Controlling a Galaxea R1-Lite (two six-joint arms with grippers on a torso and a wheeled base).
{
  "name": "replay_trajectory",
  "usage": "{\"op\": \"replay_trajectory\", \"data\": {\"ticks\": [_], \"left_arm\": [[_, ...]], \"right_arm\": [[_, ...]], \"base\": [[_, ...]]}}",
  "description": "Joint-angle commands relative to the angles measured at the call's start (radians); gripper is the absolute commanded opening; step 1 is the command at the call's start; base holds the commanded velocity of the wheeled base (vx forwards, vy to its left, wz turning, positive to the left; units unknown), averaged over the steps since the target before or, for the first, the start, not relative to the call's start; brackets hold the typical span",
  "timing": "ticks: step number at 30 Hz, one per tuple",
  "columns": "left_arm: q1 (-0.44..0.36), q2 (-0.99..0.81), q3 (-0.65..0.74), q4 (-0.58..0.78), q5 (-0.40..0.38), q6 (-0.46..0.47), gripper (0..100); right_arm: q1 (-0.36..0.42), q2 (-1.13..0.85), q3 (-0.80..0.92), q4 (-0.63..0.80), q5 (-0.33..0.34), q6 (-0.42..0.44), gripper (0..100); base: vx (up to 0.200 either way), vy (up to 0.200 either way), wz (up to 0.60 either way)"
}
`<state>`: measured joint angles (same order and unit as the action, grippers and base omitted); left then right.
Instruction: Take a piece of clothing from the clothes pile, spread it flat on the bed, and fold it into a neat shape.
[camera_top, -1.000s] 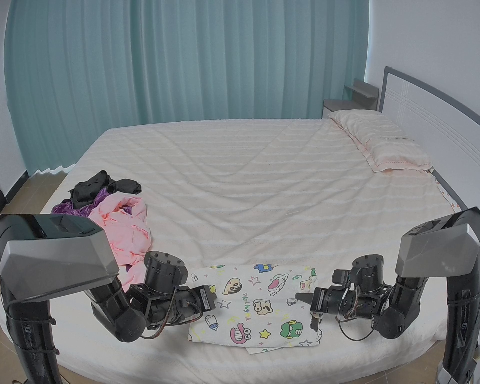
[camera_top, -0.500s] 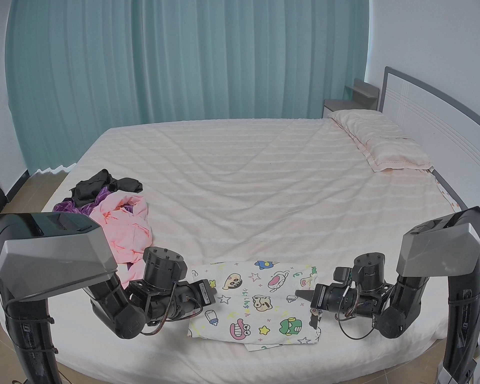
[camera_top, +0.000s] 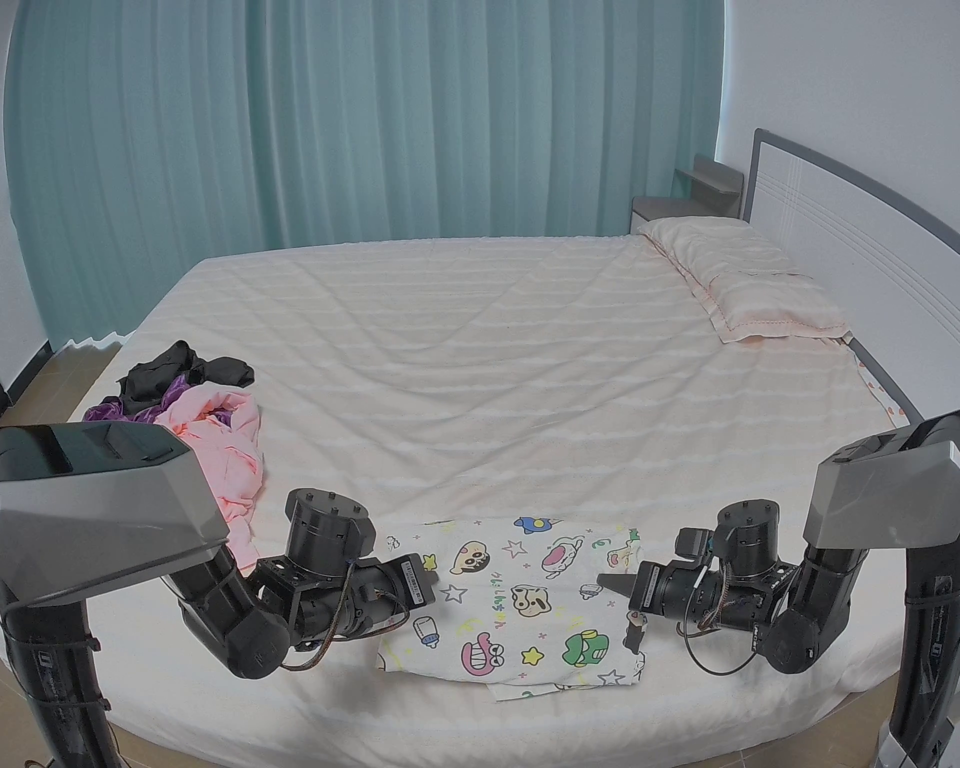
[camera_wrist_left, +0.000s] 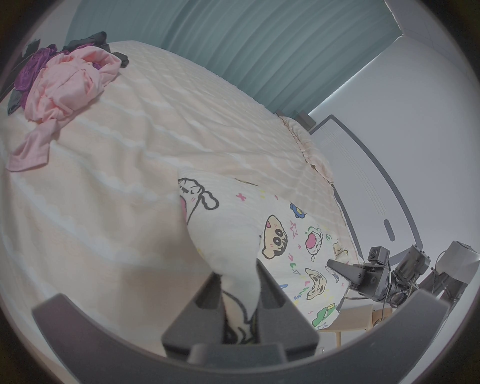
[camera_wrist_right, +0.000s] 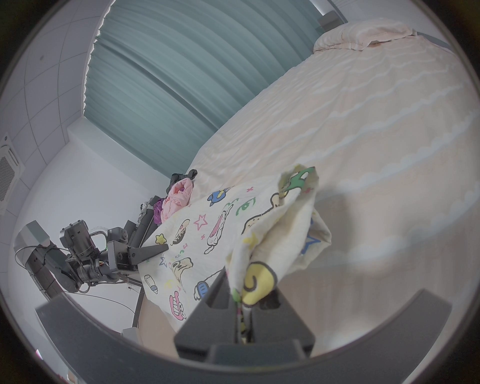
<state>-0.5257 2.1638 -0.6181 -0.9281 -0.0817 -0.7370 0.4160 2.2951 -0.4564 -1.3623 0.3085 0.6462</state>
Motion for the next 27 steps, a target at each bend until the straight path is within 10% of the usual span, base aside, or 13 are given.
{"op": "replay_trajectory", "data": {"ticks": [1, 27], "left_arm": [[-0.011, -0.012, -0.002, 0.002, 0.000, -0.001, 0], [-0.011, 0.062, -0.032, -0.002, 0.007, -0.001, 0]], "right_arm": [[-0.014, -0.017, 0.004, 0.000, 0.000, 0.000, 0], [-0.040, -0.008, 0.007, 0.000, -0.003, -0.002, 0]], "base": [[0.000, -0.200, 0.00], [0.000, -0.162, 0.00]]}}
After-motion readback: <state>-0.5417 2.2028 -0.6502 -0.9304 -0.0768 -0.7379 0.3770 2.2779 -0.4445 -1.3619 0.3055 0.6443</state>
